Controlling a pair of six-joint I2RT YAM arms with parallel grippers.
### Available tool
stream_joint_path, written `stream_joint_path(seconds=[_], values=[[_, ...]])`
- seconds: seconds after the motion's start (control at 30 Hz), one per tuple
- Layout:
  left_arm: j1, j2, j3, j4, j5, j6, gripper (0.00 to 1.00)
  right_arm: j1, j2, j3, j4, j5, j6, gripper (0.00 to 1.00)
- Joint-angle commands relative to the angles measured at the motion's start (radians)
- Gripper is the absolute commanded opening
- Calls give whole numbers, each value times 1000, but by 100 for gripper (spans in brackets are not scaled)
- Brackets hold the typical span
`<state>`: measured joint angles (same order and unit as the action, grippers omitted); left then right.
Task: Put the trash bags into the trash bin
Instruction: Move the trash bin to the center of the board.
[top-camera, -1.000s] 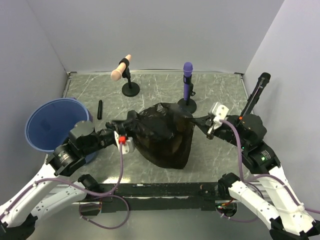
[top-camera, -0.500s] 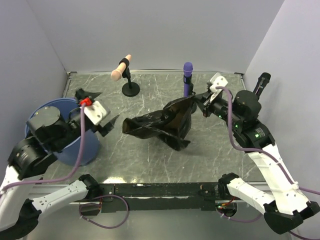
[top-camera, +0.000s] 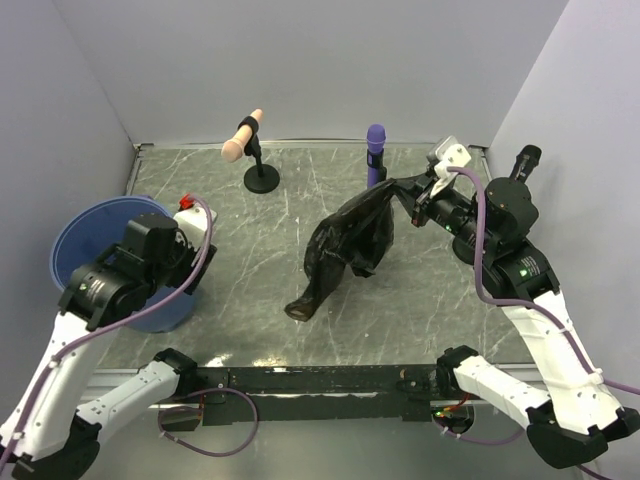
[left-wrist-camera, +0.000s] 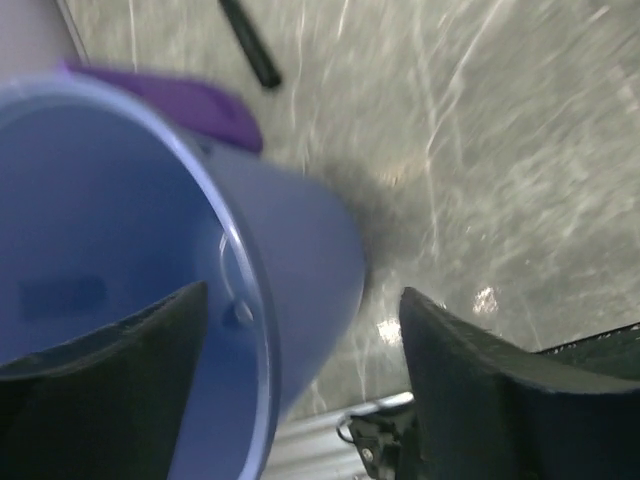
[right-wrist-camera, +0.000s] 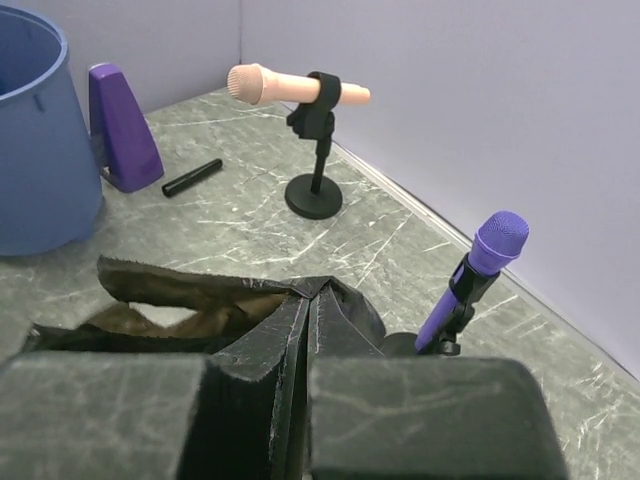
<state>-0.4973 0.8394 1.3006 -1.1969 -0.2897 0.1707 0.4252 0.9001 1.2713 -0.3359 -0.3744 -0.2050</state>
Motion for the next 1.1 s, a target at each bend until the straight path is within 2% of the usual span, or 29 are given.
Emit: stream_joint_path(seconds=[0.0, 0.07, 0.13, 0.17, 0.2, 0.3, 0.37, 0.5, 0.6, 0.67, 0.87, 1.07], values=[[60, 13, -53, -4, -2, -48, 68, -12, 5, 39, 37, 0, 24, 0], [60, 18, -67, 5, 36, -43, 46, -13, 11, 71, 32, 2, 13, 0], [57, 18, -84, 10, 69, -31, 33, -14, 25, 111, 35, 0, 3, 0], [57, 21, -89, 10, 83, -19, 20, -14, 34, 126, 38, 0, -5, 0], [55, 24, -89, 7, 93, -13, 13, -14, 43, 147, 40, 2, -13, 0], [51, 30, -52, -27, 162, 30, 1, -14, 78, 223, 29, 5, -28, 0], [43, 36, -2, -59, 280, 59, 1, -14, 101, 261, 41, 5, -36, 0], [16, 61, 97, -121, 600, 133, 1, -14, 152, 342, 64, 9, -43, 0], [-9, 90, 111, -154, 754, 157, 0, -14, 183, 402, 74, 2, -45, 0], [-26, 105, 109, -142, 797, 179, 1, -14, 201, 439, 84, -4, -43, 0], [-104, 208, 117, 138, 831, 190, 0, -14, 272, 604, 124, -3, -10, 0], [-136, 329, 131, 295, 957, 371, 1, -14, 359, 798, 158, 8, 78, 0]])
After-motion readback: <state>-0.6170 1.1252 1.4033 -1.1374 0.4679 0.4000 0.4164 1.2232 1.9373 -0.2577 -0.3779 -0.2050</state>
